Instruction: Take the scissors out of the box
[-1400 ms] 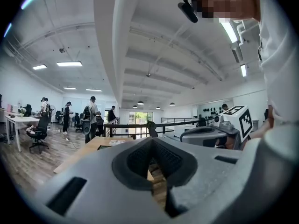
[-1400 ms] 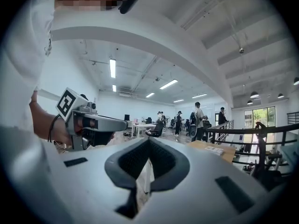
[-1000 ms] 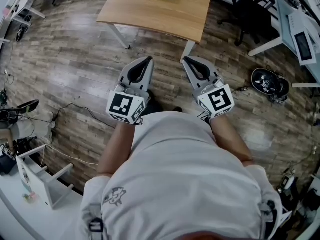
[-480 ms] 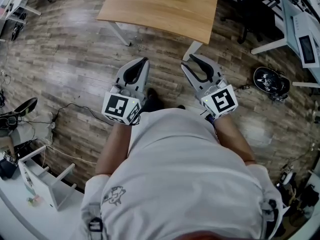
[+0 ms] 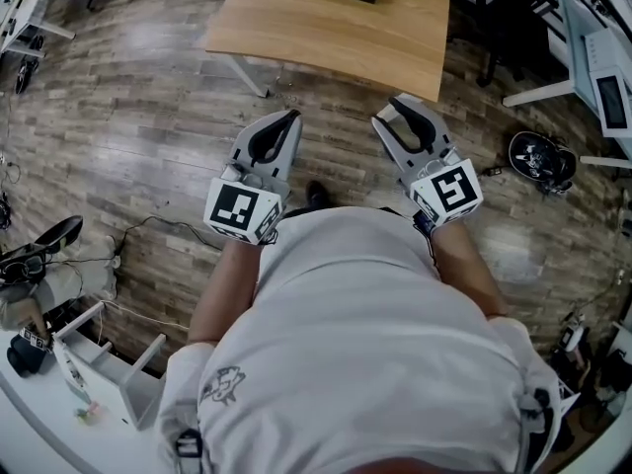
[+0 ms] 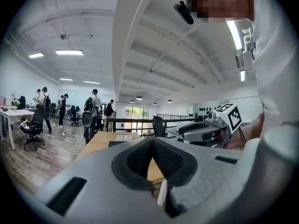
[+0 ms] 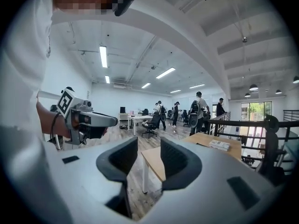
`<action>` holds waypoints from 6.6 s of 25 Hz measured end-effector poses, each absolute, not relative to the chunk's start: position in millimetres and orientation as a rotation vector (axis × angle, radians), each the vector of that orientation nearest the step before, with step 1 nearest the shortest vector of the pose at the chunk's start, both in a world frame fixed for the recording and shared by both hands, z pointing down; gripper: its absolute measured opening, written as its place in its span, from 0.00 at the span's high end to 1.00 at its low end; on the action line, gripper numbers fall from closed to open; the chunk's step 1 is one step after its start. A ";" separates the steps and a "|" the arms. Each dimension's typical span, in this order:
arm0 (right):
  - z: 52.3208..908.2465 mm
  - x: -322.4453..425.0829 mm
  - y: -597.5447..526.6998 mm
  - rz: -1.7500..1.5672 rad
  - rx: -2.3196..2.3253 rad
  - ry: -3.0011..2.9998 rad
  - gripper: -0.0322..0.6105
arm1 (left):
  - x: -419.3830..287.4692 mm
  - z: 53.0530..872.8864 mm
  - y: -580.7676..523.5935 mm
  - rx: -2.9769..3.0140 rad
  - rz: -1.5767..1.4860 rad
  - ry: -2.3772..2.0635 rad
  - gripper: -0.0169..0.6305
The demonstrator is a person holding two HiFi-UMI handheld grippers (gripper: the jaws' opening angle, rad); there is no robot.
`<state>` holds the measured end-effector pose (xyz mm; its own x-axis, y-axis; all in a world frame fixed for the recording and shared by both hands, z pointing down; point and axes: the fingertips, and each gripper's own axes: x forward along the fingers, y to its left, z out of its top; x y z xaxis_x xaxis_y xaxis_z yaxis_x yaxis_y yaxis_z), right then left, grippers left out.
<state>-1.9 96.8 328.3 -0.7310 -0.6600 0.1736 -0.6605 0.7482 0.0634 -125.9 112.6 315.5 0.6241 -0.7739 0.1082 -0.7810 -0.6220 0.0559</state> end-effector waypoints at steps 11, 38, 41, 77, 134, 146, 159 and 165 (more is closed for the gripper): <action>327.7 -25.9 57.1 -0.007 1.085 -2.735 0.70 | -156.6 317.3 73.9 2.744 0.104 -1.298 0.97; 361.8 55.0 -156.6 0.031 0.837 -2.745 0.70 | -61.5 335.0 -125.3 2.646 0.157 -1.385 0.97; 368.8 57.5 -170.6 0.039 0.823 -2.730 0.70 | -57.7 342.8 -139.2 2.638 0.171 -1.376 0.97; 510.7 -11.4 -366.1 0.159 0.595 -2.372 0.71 | -100.7 457.8 -347.5 2.534 0.379 -1.045 0.97; 652.7 -43.8 -439.8 0.002 0.342 -1.987 0.81 | -103.7 544.6 -387.3 2.457 0.478 -0.840 0.97; 540.5 -12.5 -406.6 -0.036 0.533 -2.224 0.81 | -69.9 486.6 -331.2 2.484 0.418 -1.019 0.97; 464.8 59.1 -283.5 0.009 0.624 -2.471 0.81 | -5.7 430.2 -221.1 2.531 0.352 -1.229 0.97; 435.4 77.5 -242.9 0.061 0.639 -2.578 0.81 | 2.5 401.3 -178.0 2.535 0.307 -1.318 0.97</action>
